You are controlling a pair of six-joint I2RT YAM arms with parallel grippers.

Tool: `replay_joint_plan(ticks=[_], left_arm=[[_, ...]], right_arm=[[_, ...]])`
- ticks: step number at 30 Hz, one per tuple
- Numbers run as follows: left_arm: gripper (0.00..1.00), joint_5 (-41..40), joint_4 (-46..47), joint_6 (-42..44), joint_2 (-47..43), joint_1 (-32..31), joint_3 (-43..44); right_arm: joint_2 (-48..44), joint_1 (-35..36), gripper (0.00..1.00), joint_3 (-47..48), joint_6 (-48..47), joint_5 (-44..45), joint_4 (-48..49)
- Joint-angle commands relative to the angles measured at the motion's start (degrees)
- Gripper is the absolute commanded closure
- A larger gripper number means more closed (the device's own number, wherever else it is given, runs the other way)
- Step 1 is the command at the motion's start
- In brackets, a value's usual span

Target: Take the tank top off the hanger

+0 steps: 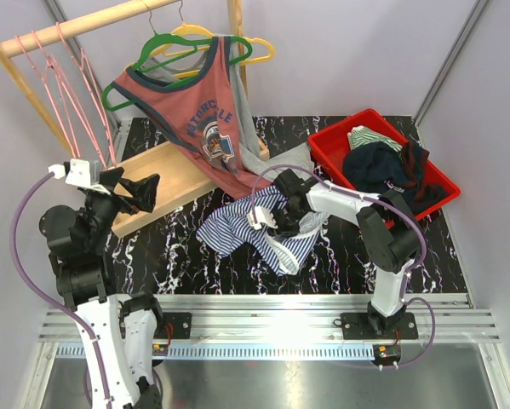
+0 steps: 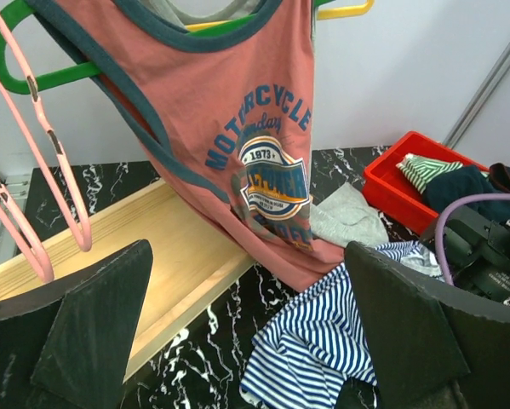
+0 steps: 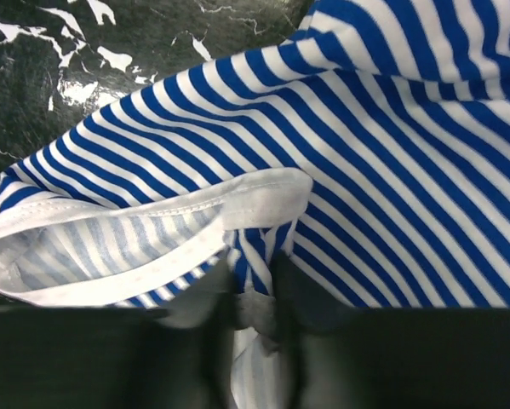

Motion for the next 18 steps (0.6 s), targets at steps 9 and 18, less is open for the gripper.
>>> replay_joint_plan(ticks=[9, 18], left_arm=[[0.01, 2.70, 11.88, -4.68, 1.12, -0.07, -1.13], [0.01, -0.28, 19.45, -12.33, 4.55, -0.07, 1.41]], right_arm=[[-19.33, -8.52, 1.00, 5.28, 20.27, -11.19, -2.61], [-29.71, -26.01, 1.00, 17.00, 43.10, -13.85, 15.36]])
